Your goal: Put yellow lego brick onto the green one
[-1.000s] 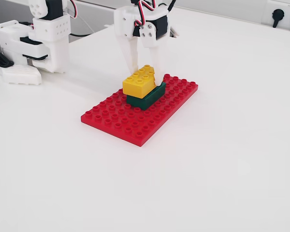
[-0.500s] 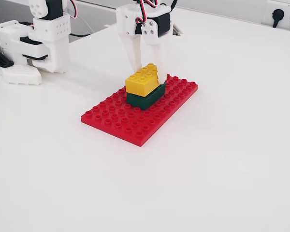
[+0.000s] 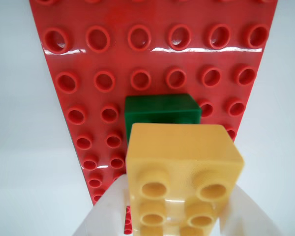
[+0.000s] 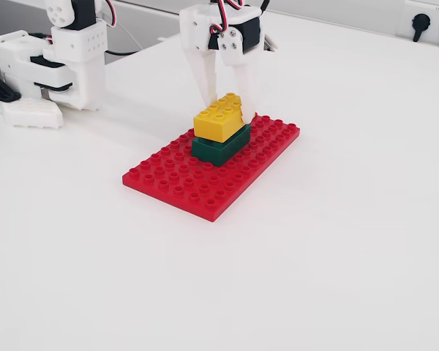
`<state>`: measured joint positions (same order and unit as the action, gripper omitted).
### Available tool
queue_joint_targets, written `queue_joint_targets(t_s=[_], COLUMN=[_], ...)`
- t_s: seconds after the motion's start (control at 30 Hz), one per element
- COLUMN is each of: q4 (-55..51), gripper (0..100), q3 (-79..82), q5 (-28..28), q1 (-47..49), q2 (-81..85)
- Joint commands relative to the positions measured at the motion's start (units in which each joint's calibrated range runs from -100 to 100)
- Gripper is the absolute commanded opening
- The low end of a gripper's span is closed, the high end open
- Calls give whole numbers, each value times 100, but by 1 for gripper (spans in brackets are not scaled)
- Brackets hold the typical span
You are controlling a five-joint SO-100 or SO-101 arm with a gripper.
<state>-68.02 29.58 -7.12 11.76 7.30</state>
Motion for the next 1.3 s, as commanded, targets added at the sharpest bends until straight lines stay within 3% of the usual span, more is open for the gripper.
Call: queue_joint_targets(t_s=[0.0, 1.27], q4=[-40, 29], gripper=[14, 14], q3=[-170, 84], q5=[9, 97], q1=[33, -122], q2=[20, 53])
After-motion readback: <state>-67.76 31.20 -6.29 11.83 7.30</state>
